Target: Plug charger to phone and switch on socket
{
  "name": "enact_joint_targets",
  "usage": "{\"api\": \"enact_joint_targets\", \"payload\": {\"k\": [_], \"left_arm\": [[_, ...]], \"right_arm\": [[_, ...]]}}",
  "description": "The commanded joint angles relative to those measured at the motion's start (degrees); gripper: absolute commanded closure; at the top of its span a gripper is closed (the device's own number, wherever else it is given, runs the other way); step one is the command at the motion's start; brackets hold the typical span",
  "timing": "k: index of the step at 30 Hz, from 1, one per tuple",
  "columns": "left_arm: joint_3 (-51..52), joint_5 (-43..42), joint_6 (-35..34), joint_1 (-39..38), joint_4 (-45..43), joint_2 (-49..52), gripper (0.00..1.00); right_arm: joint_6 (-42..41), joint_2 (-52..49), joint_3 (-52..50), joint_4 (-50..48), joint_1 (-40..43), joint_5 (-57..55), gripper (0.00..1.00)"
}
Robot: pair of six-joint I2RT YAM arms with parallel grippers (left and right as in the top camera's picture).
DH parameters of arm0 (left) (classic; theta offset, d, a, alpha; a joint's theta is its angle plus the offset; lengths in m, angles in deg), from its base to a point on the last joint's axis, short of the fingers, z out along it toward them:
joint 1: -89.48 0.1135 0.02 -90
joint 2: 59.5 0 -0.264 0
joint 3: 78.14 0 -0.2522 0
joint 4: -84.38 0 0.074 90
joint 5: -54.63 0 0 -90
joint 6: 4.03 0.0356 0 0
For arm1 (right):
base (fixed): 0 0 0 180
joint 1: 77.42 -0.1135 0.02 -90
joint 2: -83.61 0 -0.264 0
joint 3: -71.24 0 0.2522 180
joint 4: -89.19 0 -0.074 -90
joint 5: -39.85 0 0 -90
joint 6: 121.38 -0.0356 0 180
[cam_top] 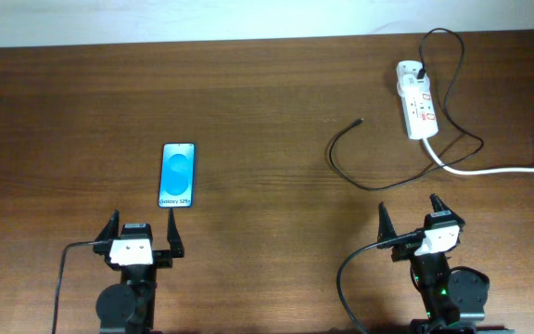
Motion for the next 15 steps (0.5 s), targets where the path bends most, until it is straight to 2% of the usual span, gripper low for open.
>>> {"api": "enact_joint_targets", "payload": {"k": [1, 13, 15], "left_arm": [[0.4, -0.6, 0.9, 0.1, -0.1, -0.5, 0.01], [0.4, -0.8, 0.9, 0.1, -0.1, -0.5, 0.01], [0.2, -1.9, -1.5, 0.1, 0.3, -0.5, 0.01]], "right_arm": [[0.0, 0.5, -0.3, 0.4, -0.3, -0.7, 0.02], [0.0, 0.5, -0.3, 0.4, -0.3, -0.7, 0.02], [0.0, 0.5, -0.3, 0.4, -0.3, -0.7, 0.02]]}}
